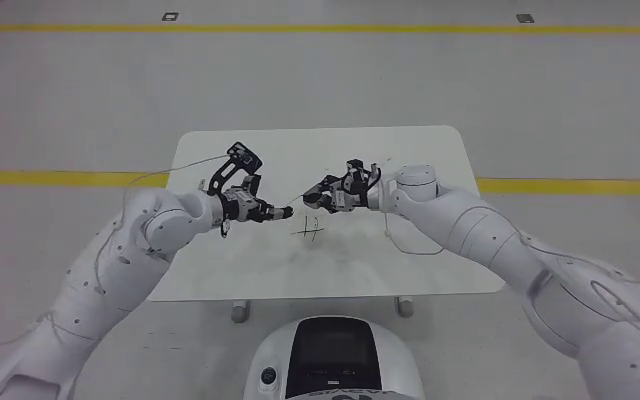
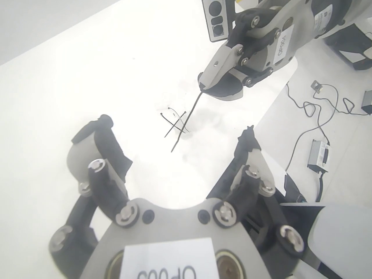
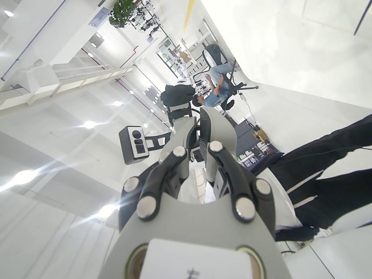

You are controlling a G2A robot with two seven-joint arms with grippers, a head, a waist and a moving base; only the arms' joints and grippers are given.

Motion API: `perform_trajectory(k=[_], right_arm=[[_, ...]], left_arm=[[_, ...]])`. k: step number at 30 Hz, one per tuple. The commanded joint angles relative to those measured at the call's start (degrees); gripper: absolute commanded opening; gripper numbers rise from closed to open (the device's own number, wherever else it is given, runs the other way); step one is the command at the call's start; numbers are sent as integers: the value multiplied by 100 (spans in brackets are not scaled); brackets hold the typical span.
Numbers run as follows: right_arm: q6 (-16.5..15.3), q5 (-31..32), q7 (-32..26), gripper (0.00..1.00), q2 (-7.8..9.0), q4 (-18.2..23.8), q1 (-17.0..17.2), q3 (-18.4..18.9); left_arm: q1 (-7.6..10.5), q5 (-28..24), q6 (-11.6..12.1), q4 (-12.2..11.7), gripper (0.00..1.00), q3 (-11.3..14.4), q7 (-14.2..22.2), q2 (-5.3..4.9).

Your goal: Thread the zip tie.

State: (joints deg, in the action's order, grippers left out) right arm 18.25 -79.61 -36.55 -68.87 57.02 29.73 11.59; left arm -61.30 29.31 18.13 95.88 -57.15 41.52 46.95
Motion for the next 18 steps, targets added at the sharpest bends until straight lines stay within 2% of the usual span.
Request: perform_trajectory(k=[1, 3, 4, 6, 8, 9, 10, 11, 12, 18], right_arm=[[-182, 52, 58, 0, 13, 6, 85, 87], [-425, 164, -46, 0, 64, -27, 187, 216], [-617, 269, -168, 0, 111, -46, 258, 305], [-854, 503, -346, 0, 181, -7, 344, 409], [-1276, 847, -559, 0, 253, 84, 425, 536], [-1516, 1108, -659, 0, 281, 141, 440, 565], [-1846, 1328, -726, 0, 309, 200, 503, 628], [-1906, 1342, -745, 0, 317, 225, 555, 662], [-1906, 1342, -745, 0, 317, 225, 555, 662], [-1906, 1342, -745, 0, 317, 225, 555, 662]], left_arm=[[-31, -385, -2, -169, 100, -47, -40, 8], [3, -1004, 97, -460, 100, -224, 24, -1], [9, -1654, 135, -609, 100, -332, 211, -11], [59, -2490, 135, -788, 100, -499, 683, -42], [97, -3606, 135, -1101, 100, -702, 1261, -64], [127, -3886, 135, -1241, 100, -768, 1510, -71], [155, -4457, 135, -1368, 100, -785, 1994, -56], [201, -4881, 135, -1612, 100, -772, 2497, -41], [309, -4891, 135, -1786, 100, -800, 2653, -38], [309, -4891, 135, -1786, 100, -800, 2653, -38]])
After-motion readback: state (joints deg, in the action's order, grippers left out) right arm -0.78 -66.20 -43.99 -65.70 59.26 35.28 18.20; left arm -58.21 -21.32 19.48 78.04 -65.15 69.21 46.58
